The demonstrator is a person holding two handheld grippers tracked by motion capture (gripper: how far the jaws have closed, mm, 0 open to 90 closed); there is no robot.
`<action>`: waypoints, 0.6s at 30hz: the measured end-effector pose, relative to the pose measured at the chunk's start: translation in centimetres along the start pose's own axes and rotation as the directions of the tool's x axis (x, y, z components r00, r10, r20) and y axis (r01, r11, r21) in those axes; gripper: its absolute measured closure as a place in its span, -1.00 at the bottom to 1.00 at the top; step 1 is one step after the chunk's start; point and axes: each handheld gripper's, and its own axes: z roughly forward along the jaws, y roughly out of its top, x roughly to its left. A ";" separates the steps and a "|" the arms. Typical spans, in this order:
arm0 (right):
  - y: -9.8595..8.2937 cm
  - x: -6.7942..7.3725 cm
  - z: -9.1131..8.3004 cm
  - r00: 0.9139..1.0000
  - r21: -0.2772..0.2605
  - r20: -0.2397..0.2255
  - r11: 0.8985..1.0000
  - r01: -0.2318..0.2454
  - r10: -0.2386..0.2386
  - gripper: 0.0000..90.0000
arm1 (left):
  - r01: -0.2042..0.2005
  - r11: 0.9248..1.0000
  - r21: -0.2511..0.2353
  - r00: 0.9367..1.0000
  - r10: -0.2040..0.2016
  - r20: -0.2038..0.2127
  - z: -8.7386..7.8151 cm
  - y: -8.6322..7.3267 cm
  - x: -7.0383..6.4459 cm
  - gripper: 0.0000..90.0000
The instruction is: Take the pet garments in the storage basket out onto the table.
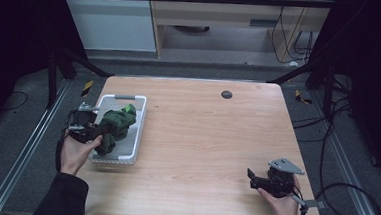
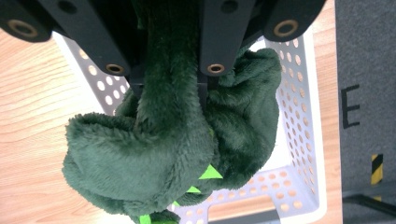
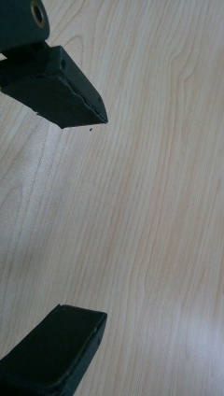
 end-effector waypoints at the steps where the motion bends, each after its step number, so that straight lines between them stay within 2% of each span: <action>1: 0.0 0.0 0.0 1.000 0.000 -0.003 1.000 -0.003 0.003 -0.87 | -0.003 1.000 -0.007 1.000 0.003 0.000 -0.3 0.1 -0.1 0.77; 9: 0.0 0.0 -0.1 1.000 -0.006 -0.006 1.000 -0.001 0.001 -0.87 | -0.019 0.999 -0.041 1.000 0.020 0.011 -1.9 0.6 -0.7 0.78; 18: 0.0 -0.1 -0.2 1.000 -0.010 -0.005 1.000 -0.004 0.004 -0.87 | -0.059 0.996 -0.070 0.998 0.061 0.022 -4.1 1.3 -1.8 0.78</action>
